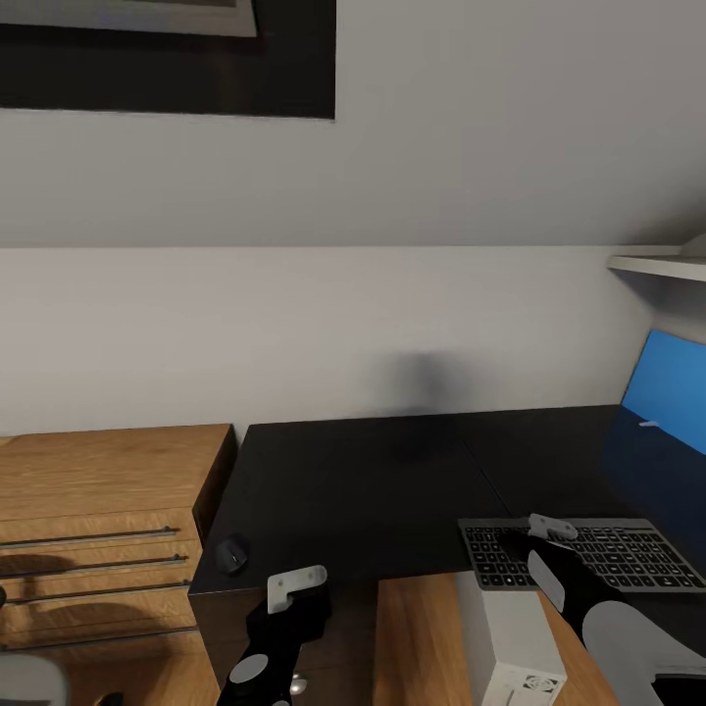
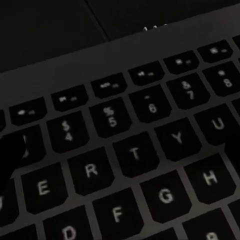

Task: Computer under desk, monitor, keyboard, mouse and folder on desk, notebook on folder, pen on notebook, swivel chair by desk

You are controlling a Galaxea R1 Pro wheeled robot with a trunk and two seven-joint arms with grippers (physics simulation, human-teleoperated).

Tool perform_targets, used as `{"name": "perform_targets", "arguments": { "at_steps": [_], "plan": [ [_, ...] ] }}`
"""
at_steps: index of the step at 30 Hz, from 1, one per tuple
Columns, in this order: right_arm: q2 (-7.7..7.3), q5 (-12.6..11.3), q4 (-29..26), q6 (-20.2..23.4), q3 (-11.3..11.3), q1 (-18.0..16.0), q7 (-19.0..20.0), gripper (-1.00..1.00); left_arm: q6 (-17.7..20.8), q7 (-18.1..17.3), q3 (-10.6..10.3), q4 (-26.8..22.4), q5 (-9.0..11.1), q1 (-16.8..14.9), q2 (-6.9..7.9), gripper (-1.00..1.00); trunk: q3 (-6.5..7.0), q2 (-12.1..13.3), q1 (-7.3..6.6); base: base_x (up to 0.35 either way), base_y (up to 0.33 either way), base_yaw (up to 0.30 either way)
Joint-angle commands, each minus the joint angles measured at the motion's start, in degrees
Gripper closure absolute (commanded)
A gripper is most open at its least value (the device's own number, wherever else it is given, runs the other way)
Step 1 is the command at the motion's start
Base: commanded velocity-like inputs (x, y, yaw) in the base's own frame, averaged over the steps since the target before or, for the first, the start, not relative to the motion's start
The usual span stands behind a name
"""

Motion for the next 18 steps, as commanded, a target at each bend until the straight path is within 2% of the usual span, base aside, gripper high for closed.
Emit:
{"name": "perform_targets", "arguments": {
  "at_steps": [1,18],
  "plan": [
    [0.00,-0.86,0.48,0.34,0.27,0.04,-0.15,-1.00,0.17,0.44,-0.07,-0.07,0.35,-0.06,0.03,-1.00,-0.08,-0.03,0.01,0.000,0.000,0.000],
    [0.00,-0.84,0.48,0.24,0.34,0.04,0.75,-1.00,0.18,0.44,-0.06,-0.07,0.35,-0.06,0.05,-1.00,-0.08,-0.03,0.01,0.000,0.000,0.000]
  ]
}}
